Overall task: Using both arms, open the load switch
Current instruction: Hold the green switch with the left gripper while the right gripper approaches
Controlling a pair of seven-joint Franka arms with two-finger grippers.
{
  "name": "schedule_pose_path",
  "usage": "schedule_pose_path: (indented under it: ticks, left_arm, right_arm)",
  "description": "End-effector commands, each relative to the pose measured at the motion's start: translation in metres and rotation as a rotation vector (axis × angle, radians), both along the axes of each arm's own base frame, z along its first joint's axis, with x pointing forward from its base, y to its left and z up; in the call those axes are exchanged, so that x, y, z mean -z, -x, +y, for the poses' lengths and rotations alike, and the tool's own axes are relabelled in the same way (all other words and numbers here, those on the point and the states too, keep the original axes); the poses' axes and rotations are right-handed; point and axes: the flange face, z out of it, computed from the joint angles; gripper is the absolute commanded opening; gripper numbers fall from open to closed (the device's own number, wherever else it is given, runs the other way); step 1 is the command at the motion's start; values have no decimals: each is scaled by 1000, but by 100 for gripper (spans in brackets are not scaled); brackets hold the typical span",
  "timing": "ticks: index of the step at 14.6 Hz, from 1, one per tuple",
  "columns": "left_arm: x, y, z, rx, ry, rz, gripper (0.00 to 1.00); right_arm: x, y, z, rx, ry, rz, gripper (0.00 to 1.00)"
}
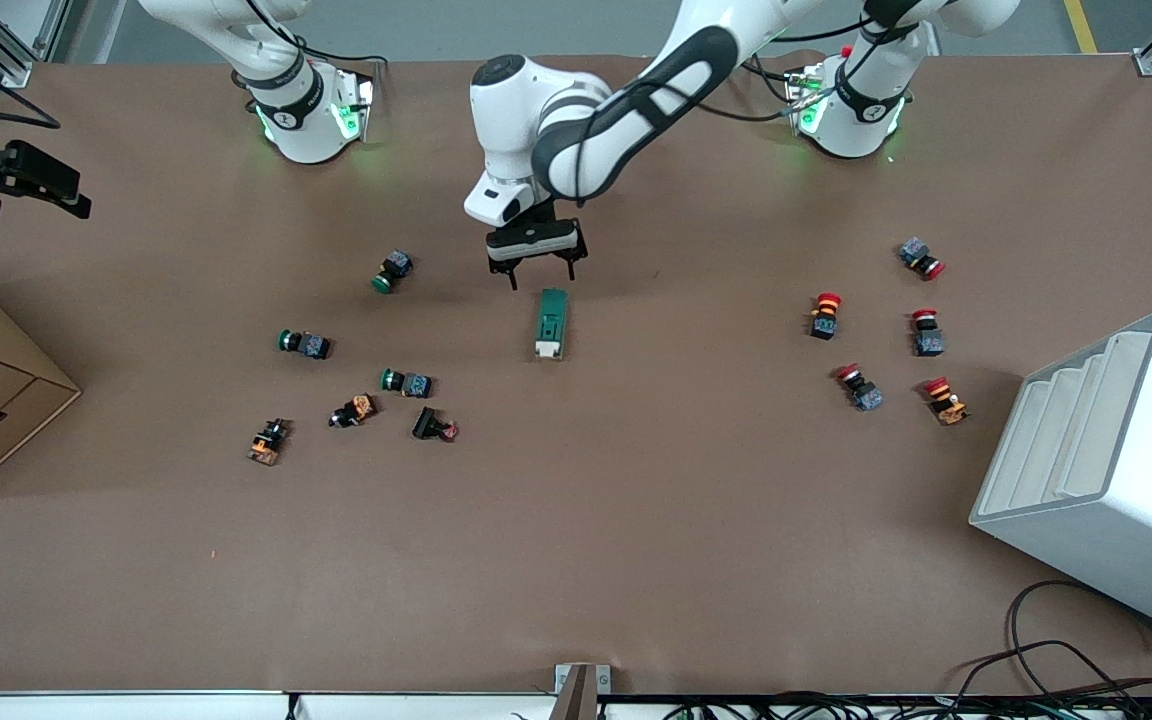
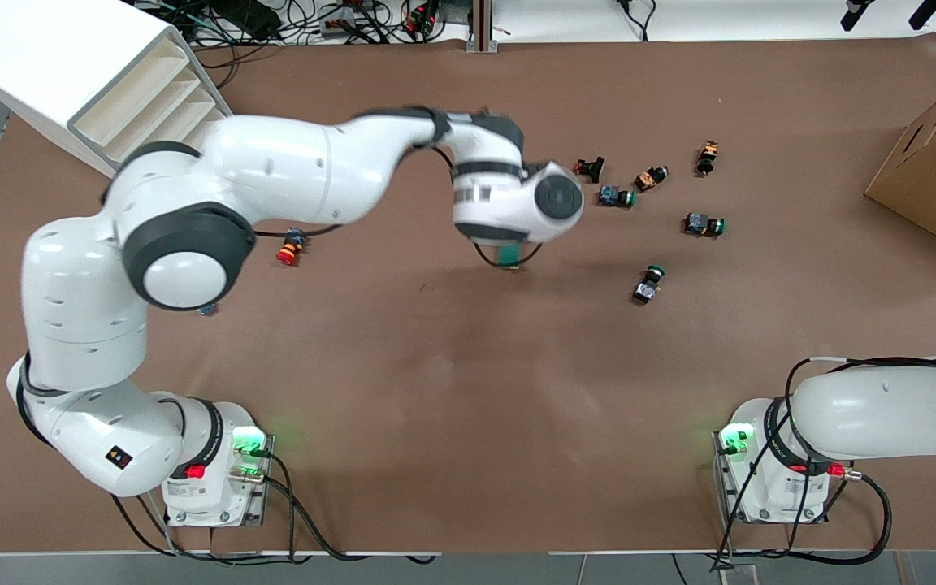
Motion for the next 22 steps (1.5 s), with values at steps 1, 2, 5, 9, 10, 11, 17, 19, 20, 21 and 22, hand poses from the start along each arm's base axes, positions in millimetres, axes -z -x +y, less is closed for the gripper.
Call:
schedule_pose_path:
  ticks: [1, 2, 5, 9, 10, 11, 17, 19, 20, 21, 22]
  left_arm:
    - [31, 24, 15, 62, 28, -103, 99]
    - [42, 32, 20, 90, 23, -148, 98]
    - [77, 51, 34, 152, 42, -259, 98]
    - [106, 66, 50, 212, 82, -352, 98]
    - [113, 67, 52, 225, 82, -368, 98]
    - [118, 65, 54, 242, 67, -397, 98]
    - [144, 77, 58, 267, -1, -444, 98]
    - [148, 83, 57, 277, -5, -444, 98]
    - [148, 85, 57, 280, -6, -444, 99]
    - [148, 85, 57, 279, -6, -443, 99]
    - [148, 90, 56, 287, -6, -443, 99]
  right_arm:
    - [-1, 3, 3, 1, -5, 3, 100]
    - [7, -2, 7, -12, -3, 19, 100]
    - [28, -17, 7, -18, 1, 50, 100]
    - [103, -66, 4, -18, 38, 155, 100]
    - [111, -71, 6, -21, 41, 161, 100]
    - [112, -73, 11, -17, 39, 155, 100]
    - [155, -90, 116, 257, 22, 164, 100]
    - [185, -92, 169, 389, 34, 190, 100]
    - [199, -92, 196, 437, 54, 188, 100]
    - [216, -88, 228, 473, 78, 189, 100]
    - [234, -84, 261, 526, 101, 180, 100]
